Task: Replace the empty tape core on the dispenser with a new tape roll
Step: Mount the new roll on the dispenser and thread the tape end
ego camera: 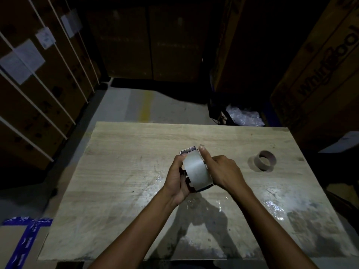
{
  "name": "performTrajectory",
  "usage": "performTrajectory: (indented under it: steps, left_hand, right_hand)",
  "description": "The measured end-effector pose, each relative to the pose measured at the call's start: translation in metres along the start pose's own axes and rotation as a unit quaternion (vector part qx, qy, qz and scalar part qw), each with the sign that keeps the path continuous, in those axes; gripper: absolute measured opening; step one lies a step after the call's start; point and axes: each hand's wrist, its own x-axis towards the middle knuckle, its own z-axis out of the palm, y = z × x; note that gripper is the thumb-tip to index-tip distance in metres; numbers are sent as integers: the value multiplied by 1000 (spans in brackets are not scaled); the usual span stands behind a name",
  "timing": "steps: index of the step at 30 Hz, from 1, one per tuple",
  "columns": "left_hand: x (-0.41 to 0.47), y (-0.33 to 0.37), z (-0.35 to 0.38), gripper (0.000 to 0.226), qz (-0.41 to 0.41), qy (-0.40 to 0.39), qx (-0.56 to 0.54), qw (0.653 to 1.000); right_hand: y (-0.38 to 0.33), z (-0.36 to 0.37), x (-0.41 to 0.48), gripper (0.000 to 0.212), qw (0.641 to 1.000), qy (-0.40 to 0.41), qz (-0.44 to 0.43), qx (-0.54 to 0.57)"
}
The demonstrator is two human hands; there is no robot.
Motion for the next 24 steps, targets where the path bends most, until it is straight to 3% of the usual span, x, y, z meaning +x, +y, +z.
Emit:
performTrajectory:
  steps: [3,6,8,11,15,20,24]
  left_hand:
    - [1,4,-4,33,10,29,20,999]
    - [2,9,-7,36,5,47,36,998]
    - [2,11,-7,41,2,49,39,998]
    - [2,15,-3,43,-6,63,51,997]
    - [4,18,0,53,-35,92,72,992]
    - [1,20,5,70,-70,67,81,992]
    - [0,23,7,62,-88,50,91,991]
  right_hand:
    - [12,-6,1,78,997,74,-36,10]
    - [20,-3,-8,30,967,153,-171,106]
    - [25,4,-14,32,933,148,-294,143]
    - [35,16,-17,43,903,106,-411,66]
    - [40,22,-8,42,889,108,-444,-31]
    - [47,24,0,31,880,132,-455,-38]
    - [50,28,3,23,870,171,-462,-8]
